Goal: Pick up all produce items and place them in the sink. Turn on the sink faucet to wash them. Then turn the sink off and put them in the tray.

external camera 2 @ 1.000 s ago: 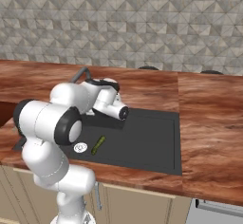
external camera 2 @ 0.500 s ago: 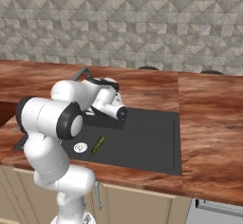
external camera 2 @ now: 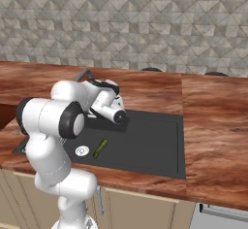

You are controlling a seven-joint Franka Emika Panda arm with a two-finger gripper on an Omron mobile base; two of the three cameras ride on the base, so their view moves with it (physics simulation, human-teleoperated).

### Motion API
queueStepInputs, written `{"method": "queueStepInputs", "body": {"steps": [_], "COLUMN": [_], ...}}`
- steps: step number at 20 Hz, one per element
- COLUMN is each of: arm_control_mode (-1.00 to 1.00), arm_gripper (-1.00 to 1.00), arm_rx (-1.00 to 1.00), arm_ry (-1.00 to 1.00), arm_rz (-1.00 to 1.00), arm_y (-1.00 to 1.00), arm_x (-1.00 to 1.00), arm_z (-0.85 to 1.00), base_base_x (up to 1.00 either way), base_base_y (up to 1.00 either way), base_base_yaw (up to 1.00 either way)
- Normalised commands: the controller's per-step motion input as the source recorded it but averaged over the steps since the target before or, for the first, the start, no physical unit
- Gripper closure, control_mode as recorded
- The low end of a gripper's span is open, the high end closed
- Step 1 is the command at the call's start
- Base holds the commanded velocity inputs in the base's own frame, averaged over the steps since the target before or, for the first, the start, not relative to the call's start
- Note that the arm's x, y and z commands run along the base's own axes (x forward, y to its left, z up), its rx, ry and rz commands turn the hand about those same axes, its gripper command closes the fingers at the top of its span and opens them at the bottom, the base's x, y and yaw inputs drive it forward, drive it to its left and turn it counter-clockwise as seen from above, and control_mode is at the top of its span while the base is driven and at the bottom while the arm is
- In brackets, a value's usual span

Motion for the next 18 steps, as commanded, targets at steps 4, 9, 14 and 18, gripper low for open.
{"method": "queueStepInputs", "body": {"steps": [4, 9, 14, 18], "arm_control_mode": [-1.00, -1.00, -1.00, -1.00], "arm_gripper": [-1.00, -1.00, -1.00, -1.00], "arm_rx": [-0.02, -0.02, -0.02, -0.01], "arm_ry": [0.00, 0.00, 0.00, 0.00], "arm_rz": [-0.06, -0.01, 0.00, 0.00], "arm_y": [0.01, 0.10, 0.21, 0.12], "arm_x": [0.13, 0.01, 0.00, 0.07], "arm_z": [-0.13, -0.14, -0.11, -0.06], "base_base_x": [0.00, 0.00, 0.00, 0.00], "base_base_y": [0.00, 0.00, 0.00, 0.00], "base_base_yaw": [0.00, 0.00, 0.00, 0.00]}}
